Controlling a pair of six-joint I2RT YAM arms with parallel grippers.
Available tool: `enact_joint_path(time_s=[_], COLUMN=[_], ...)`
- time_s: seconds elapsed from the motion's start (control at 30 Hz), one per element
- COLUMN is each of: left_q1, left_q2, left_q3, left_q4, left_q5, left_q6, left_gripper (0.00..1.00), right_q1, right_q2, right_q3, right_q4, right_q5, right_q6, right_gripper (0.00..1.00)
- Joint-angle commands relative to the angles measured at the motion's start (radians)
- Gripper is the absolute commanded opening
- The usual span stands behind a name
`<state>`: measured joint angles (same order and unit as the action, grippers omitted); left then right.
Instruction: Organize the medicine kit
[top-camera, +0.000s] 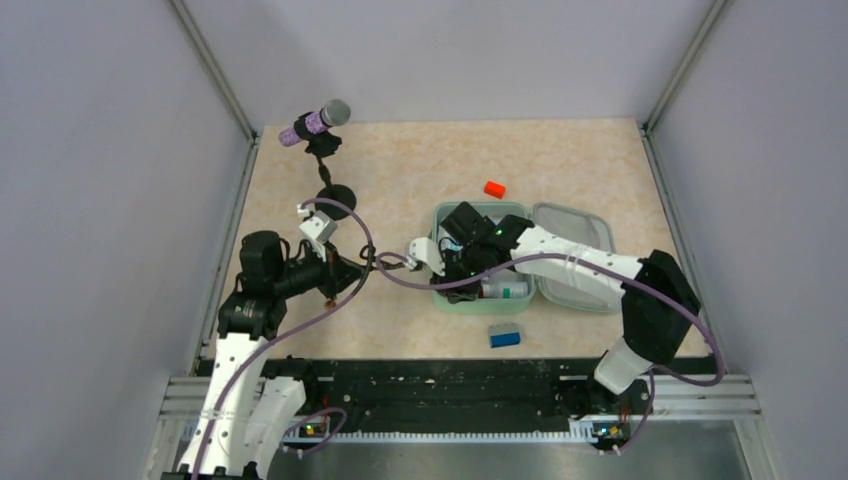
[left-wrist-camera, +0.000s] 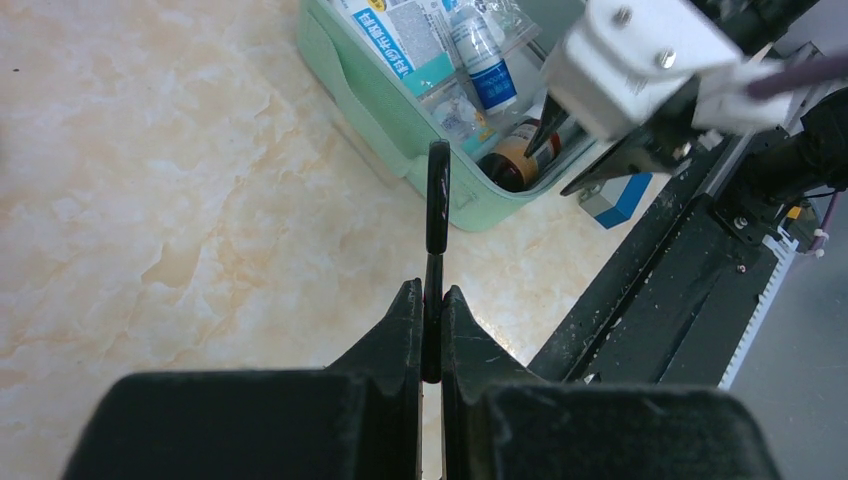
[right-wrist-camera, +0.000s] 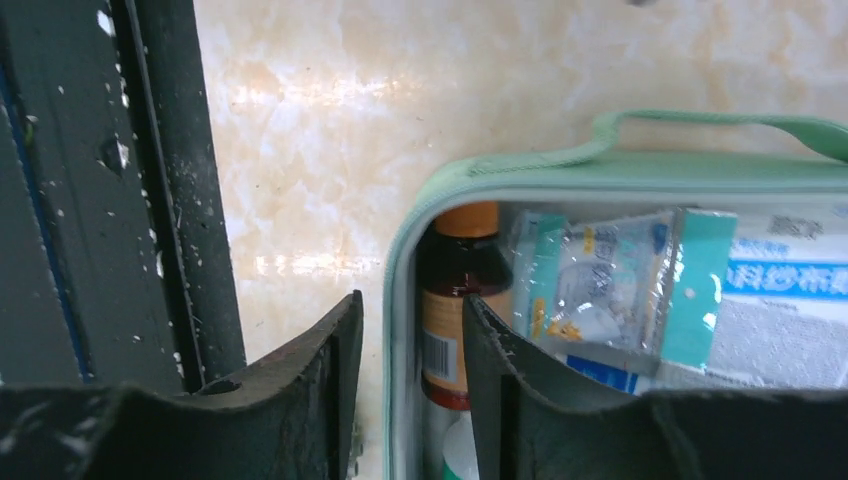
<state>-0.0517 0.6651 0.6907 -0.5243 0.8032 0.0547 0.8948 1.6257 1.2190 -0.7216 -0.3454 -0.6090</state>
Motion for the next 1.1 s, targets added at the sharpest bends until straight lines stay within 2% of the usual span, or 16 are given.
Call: enact_joint_path(time_s=[0.0, 0.1, 0.27, 0.43, 0.47, 0.53, 0.6, 0.73, 0.9, 1.07], left_q1=[0.007, 0.007, 0.005, -0.001, -0.002, -0.004, -0.005, -0.009, -0.031, -0.116], left_q2=[-0.003, 0.013, 0.062, 0.113, 0.116, 0.114, 0.108, 0.100, 0.122, 0.234], left_q3=[0.006, 0.007, 0.017, 0.036, 0.039, 0.040, 0.036, 0.028, 0.053, 0.175], left_q4=[0.025, 0.038, 0.055, 0.056, 0.056, 0.059, 0.060, 0.058, 0.048, 0.028], left_q5=[0.011, 0.021, 0.060, 0.082, 0.085, 0.088, 0.087, 0.078, 0.070, 0.045], left_q6=[0.009, 0.006, -0.002, -0.002, -0.004, -0.005, -0.005, -0.001, -0.025, -0.026], left_gripper=[0.00, 0.00, 0.00, 0.00, 0.00, 0.00, 0.00, 0.00, 0.00, 0.00], right_q1=[-0.128, -0.345, -0.862, -1.372, -1.459, -1.594, -1.692, -1.818, -1.824, -1.821], right_q2=[-0.143, -0.249, -0.383, -0.318, -0.273, -0.174, -0.064, 0.017, -0.030, -0.121], right_q3=[0.049, 0.042, -0.045, -0.138, -0.155, -0.197, -0.198, -0.210, -0.191, -0.175], right_q4=[0.018, 0.019, 0.027, -0.048, -0.086, -0.157, -0.264, -0.232, -0.260, -0.242], right_q5=[-0.077, -0.118, -0.300, -0.571, -0.642, -0.755, -0.805, -0.751, -0.713, -0.700], right_q6=[0.152, 0.251, 0.348, 0.382, 0.385, 0.384, 0.321, 0.373, 0.353, 0.348], right_gripper=[0.44, 0.51, 0.62, 0.67, 0.71, 0.94, 0.99, 0.99, 0.99, 0.99])
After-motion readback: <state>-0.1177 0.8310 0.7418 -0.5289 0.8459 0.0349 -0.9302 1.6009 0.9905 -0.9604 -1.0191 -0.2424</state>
